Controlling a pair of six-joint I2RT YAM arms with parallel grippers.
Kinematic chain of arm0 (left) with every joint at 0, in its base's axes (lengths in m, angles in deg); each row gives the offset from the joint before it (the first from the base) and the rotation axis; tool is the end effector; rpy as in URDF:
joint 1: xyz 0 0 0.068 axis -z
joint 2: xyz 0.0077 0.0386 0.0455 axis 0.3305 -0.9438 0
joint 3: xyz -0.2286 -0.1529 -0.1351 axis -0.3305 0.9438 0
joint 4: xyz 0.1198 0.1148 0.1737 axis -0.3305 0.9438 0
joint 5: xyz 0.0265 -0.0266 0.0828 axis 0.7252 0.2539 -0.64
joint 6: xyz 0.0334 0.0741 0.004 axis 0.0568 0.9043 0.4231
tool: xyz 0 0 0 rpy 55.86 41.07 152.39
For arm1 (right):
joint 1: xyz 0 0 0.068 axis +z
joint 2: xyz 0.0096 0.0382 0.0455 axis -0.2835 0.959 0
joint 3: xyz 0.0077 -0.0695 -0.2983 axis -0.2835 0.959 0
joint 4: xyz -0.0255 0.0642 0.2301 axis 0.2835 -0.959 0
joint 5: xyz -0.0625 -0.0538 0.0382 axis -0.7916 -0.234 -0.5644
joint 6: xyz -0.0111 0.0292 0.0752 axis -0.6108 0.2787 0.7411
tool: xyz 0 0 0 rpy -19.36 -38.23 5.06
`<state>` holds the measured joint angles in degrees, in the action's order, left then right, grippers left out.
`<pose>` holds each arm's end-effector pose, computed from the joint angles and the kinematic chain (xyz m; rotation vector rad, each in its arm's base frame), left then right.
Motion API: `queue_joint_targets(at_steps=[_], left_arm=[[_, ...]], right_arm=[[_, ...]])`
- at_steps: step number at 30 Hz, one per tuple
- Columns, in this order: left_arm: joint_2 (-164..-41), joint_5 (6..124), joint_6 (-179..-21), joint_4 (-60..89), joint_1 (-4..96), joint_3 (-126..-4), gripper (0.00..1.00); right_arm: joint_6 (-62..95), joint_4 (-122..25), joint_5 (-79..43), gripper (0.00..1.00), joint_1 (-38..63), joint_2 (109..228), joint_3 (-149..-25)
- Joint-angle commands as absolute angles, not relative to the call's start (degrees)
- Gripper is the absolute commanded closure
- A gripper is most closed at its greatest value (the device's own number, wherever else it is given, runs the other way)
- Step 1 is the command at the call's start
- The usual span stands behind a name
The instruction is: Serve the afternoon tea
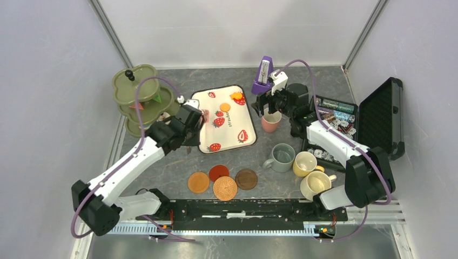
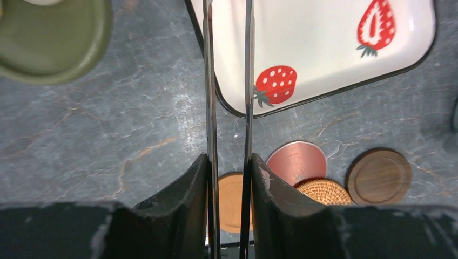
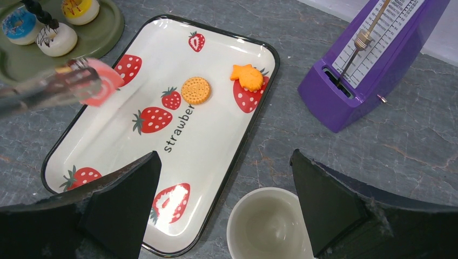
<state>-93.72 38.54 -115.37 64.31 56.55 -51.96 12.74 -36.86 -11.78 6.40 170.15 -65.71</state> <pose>0.1804 -0.1098 0.3002 0.1055 2.4757 -0.0697 0.3081 0.1490 0.3167 -0.5018 1.8247 0.5411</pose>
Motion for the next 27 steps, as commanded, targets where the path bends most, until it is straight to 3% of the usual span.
queue_joint_targets(at_steps=[1,8,27], left_arm=[[-87.98,32.84,-115.2,73.89,56.85,-61.14,0.66],[-85.81,27.24,-119.36,86.91,56.74,-65.97,0.66],[-81.93,15.53,-121.44,94.11,56.04,-70.6,0.68]], right_arm=[[13.1,-34.72,-11.35,0.02,6.47,169.65,-68.06],[13.14,-34.82,-11.19,0.02,6.49,169.39,-67.98],[13.23,-34.65,-11.07,0.02,6.46,169.1,-67.79]])
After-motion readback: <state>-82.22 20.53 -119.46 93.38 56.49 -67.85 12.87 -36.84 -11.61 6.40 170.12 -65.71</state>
